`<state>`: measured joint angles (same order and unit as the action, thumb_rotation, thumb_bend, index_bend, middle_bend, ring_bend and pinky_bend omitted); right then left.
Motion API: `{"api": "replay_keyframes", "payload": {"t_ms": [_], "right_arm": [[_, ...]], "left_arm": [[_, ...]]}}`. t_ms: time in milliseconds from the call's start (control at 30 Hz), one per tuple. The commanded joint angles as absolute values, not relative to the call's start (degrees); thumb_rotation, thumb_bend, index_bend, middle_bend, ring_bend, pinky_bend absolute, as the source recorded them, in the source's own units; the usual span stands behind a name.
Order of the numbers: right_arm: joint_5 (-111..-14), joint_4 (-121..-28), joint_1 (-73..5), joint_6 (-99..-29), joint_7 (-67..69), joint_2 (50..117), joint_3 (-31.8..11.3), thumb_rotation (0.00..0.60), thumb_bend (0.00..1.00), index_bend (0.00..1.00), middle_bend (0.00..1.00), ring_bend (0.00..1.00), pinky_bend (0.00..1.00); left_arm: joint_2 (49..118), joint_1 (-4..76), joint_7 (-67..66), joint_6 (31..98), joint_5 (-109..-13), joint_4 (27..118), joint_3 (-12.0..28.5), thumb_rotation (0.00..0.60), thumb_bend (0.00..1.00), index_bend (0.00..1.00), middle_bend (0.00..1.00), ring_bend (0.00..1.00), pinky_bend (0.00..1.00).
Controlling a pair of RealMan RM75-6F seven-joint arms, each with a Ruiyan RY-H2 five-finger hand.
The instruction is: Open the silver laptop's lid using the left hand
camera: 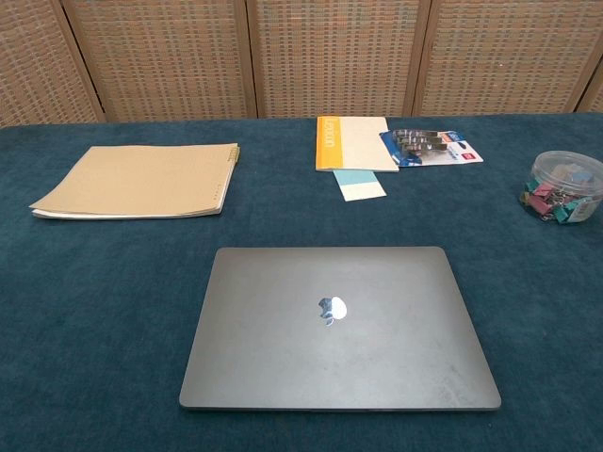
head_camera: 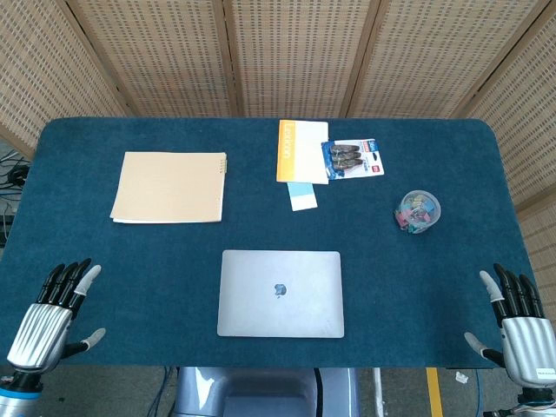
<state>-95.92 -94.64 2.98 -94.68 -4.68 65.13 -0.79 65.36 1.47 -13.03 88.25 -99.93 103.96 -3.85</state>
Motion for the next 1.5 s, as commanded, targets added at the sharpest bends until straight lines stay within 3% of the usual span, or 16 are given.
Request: {"api": "replay_keyframes", "payload": {"t_ms": [33, 367, 667, 1000, 1267, 1500], "right_arm": [[-95.96, -94.79, 2.9, -94.87, -4.76, 65.1, -0.78, 0.6, 0.05, 0.03, 0.0, 0.0, 0.0], [-95.95, -94.78, 3.01, -95.45, -4.32, 65.36, -0.98, 0.6, 0.05, 0.03, 0.0, 0.0, 0.0], [-94.79, -94.78, 2.19, -93.73, -4.16, 65.4, -1.33, 0.6, 0.05, 0.03, 0.0, 0.0, 0.0], [-93.72, -95.39, 1.83, -92.78, -3.74, 64.92, -1.54, 0.6, 0.05, 0.03, 0.0, 0.0, 0.0], [-92.51, -95.27, 0.98, -91.05, -3.69, 65.09, -1.85, 0.6, 0.05, 0.03, 0.0, 0.0, 0.0], [-92.53, -95.22, 0.6, -90.43, -3.13, 64.93, -1.67, 0.6, 0.05, 0.03, 0.0, 0.0, 0.0]], "left_arm": [[65.39, 1.4, -13.09, 88.34, -100.09, 103.91, -3.95, 0.6, 0.0, 0.0, 0.0, 0.0, 0.0], [66.66, 2.45, -14.41, 86.15, -101.05, 103.38, -4.4, 0.6, 0.0, 0.0, 0.0, 0.0, 0.0], [70.9, 12.5, -17.07, 71.69, -104.91, 102.29, -3.27, 0.6, 0.0, 0.0, 0.0, 0.0, 0.0], [83.59, 28.66, -11.38, 55.45, -108.94, 95.36, 0.28, 0.6, 0.0, 0.0, 0.0, 0.0, 0.0], [92.51, 35.56, -14.16, 48.02, -105.8, 91.36, 2.8, 0.6, 0.0, 0.0, 0.0, 0.0, 0.0], [97.32, 38.16, -19.71, 45.54, -102.87, 88.73, 3.45, 0.6, 0.01, 0.0, 0.0, 0.0, 0.0]]}}
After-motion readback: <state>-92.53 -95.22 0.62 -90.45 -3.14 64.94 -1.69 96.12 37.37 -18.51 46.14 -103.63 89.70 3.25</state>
